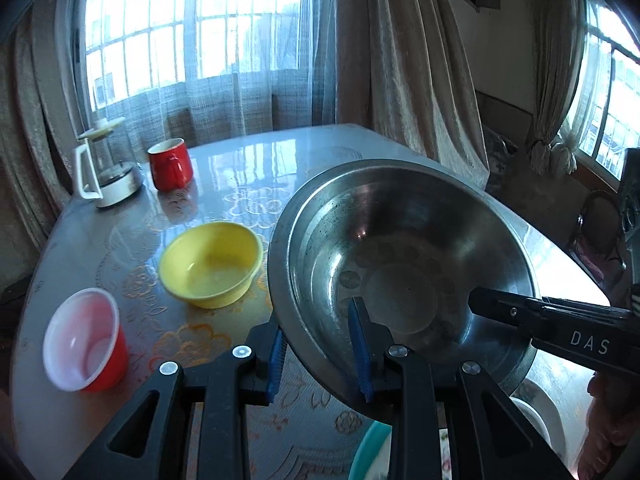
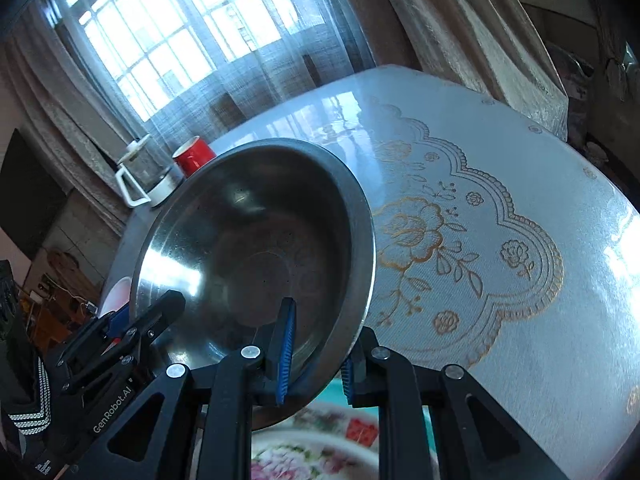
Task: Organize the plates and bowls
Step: 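Lift the steel bowl with both grippers and lower it beside the plate stack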
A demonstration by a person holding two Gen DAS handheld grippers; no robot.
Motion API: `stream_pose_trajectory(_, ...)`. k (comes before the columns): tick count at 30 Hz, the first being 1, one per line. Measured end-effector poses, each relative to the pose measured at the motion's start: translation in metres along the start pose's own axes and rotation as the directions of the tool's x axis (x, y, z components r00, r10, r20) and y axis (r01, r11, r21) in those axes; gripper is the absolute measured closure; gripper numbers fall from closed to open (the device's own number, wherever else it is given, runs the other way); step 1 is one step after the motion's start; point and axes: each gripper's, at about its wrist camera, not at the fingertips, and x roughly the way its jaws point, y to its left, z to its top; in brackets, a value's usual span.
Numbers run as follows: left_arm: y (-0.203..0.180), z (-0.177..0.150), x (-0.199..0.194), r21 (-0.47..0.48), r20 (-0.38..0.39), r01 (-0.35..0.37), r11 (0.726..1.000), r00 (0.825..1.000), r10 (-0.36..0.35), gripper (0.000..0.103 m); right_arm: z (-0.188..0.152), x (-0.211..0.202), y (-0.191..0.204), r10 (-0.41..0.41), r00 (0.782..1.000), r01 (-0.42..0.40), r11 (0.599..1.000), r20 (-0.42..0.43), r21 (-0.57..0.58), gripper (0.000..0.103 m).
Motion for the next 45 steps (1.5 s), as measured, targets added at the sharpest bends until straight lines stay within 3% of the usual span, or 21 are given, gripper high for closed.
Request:
stream_pose_trajectory(17,0.029,-0.051,-0.067,-0.044,0.063,-0.052,0.998,0.997,0.055,0.073,-0.053,-0.036,0.056,0.003,0.998,0.003,0.997,0.065,-0.08,0.083)
stream_pose_trajectory(45,0.096,-0.136,-0.146,-0.167,0.065,-0.164,0.972,0.982,0.177,0.073,-0.135,-0.046,0.141,0.103,0.994,-0.094,0.97,0.032,-0.225,0.083)
